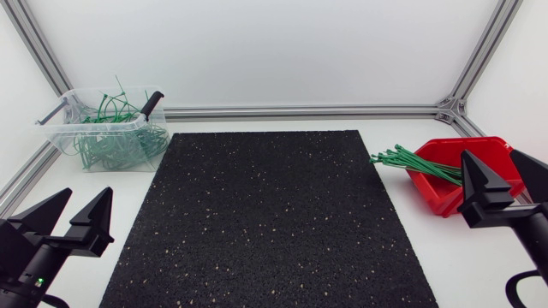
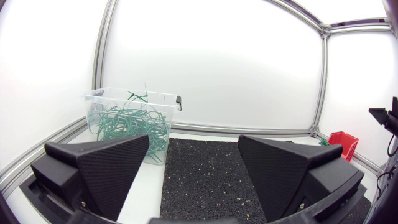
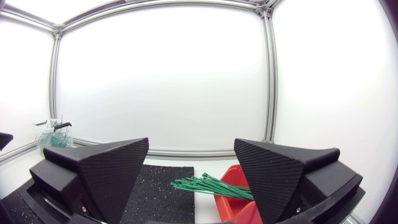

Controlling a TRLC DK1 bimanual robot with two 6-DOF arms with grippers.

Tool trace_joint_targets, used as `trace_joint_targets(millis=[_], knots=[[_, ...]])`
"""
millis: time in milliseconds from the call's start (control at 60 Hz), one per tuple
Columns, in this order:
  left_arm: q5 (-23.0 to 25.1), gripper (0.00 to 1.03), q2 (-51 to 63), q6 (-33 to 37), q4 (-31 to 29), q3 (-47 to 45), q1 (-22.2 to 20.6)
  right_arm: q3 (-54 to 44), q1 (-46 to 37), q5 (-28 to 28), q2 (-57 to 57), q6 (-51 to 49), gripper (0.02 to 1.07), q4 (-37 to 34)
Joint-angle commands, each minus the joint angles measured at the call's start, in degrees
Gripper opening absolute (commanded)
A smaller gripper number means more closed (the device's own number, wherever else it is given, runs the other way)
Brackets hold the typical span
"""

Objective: Take a green cable tie from the red box, thread the tail through the head to close it, then place it in the transparent bin on the left.

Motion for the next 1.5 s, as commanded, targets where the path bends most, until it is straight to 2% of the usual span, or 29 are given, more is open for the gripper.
trace_joint_targets(millis=[0,167,333,433,483,617,717,800,883,950,1150,1183,1333,1483], knots=[[0.4,1.0,-0.4,-0.8,0.2,-2.5,-0.4,5.3,-0.2,0.2,4.6,1.5,1.02,-1.4],[0.4,1.0,-0.5,-0.8,0.2,-2.5,-0.4,15.9,-2.1,-0.5,15.6,1.1,1.02,-6.7],[0.4,1.0,-0.5,-0.8,0.2,-2.5,-0.4,28.7,-6.4,-3.9,28.6,-0.3,1.02,-16.0],[0.4,1.0,-0.4,-0.8,0.2,-2.5,-0.4,34.0,-9.1,-8.9,34.7,-0.2,1.02,-18.7],[0.4,1.0,-0.5,-0.8,0.2,-2.5,-0.5,35.9,-10.2,-10.9,37.2,-0.4,0.97,-19.6],[0.4,1.0,-0.4,-0.8,0.2,-2.5,-0.6,41.1,-13.4,-19.8,44.3,-0.7,0.96,-23.5],[0.4,1.0,-0.4,-0.8,0.2,-2.5,-0.8,46.2,-15.2,-24.6,51.4,-5.6,0.96,-27.8],[0.4,1.0,-0.4,-0.8,0.2,-2.5,-0.8,48.9,-16.7,-29.6,56.3,-16.0,0.96,-30.4],[0.4,1.0,-0.4,-0.8,0.1,-2.5,-0.8,50.4,-16.6,-28.5,59.0,-23.1,0.96,-31.9],[0.4,1.0,-0.4,-0.8,0.1,-2.5,-0.8,50.5,-14.4,-24.7,59.8,-29.1,0.96,-32.4],[0.4,1.0,-0.4,-0.8,0.0,-2.5,-0.8,47.6,-13.0,-25.3,62.0,-47.8,0.97,-31.5],[0.4,1.0,-0.4,-0.8,-0.1,-2.5,-0.9,47.7,-12.7,-24.7,63.8,-50.9,1.01,-32.7],[0.4,1.0,-0.3,-0.8,-0.4,-2.4,-0.8,50.5,-12.0,-24.7,72.3,-60.7,1.03,-38.6],[0.4,1.0,-0.3,-0.8,-0.5,-2.4,-0.8,51.2,-11.1,-23.6,77.2,-67.2,1.03,-38.6]])
